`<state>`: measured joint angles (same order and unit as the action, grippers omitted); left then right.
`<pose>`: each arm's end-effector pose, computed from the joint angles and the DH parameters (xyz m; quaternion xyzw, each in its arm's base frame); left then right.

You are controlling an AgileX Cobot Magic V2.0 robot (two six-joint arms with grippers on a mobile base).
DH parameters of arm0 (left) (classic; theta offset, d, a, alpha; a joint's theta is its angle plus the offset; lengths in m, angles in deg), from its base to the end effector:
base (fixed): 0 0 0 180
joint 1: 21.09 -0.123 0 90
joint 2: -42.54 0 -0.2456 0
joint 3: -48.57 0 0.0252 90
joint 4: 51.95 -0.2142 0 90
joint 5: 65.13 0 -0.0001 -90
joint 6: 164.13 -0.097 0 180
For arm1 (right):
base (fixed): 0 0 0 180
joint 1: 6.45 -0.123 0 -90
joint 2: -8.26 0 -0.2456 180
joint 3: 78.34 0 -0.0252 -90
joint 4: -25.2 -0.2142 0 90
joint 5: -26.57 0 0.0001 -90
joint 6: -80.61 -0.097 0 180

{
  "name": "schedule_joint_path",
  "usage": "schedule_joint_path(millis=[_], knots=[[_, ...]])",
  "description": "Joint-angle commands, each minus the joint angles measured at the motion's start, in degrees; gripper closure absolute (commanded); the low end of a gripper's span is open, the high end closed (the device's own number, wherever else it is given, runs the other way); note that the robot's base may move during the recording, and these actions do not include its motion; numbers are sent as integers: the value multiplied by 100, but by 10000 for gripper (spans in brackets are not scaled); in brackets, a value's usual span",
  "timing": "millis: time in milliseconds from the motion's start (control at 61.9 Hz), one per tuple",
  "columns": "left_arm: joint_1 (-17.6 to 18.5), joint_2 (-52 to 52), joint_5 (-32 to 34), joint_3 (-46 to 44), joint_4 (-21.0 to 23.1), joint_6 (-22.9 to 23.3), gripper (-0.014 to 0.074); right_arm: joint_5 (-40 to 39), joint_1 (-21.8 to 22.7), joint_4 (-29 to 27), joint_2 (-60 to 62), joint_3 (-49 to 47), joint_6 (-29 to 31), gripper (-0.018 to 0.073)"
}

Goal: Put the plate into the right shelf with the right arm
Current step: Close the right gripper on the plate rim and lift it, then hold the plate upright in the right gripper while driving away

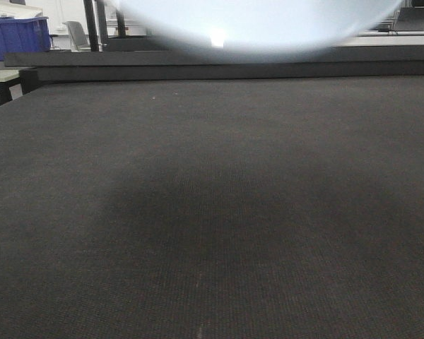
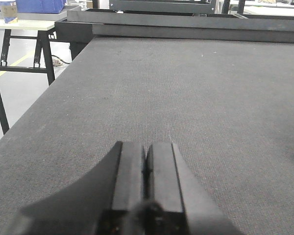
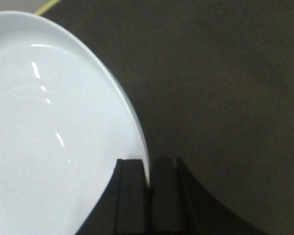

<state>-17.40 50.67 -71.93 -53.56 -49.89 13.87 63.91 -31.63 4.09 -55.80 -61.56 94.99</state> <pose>0.0655 -0.0046 0.1930 0.0245 0.7237 -0.0240 0.6892 0.1583 0.0978 0.3608 -0.2216 0.8167 0.2169 0.4867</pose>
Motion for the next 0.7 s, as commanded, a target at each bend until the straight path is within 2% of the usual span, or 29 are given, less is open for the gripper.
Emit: schedule_joint_path(millis=[0, 243, 534, 679], knots=[[49, -37, 503, 46, 33, 19, 643, -561, 32, 113, 605, -106, -47, 504], [49, -37, 503, 46, 33, 19, 643, -1149, 32, 279, 2087, 616, -47, 504], [49, -37, 503, 46, 33, 19, 643, -1316, 32, 398, 3973, 1730, -41, 504], [49, -37, 503, 46, 33, 19, 643, -1818, 32, 403, 4665, 2342, -41, 504]])
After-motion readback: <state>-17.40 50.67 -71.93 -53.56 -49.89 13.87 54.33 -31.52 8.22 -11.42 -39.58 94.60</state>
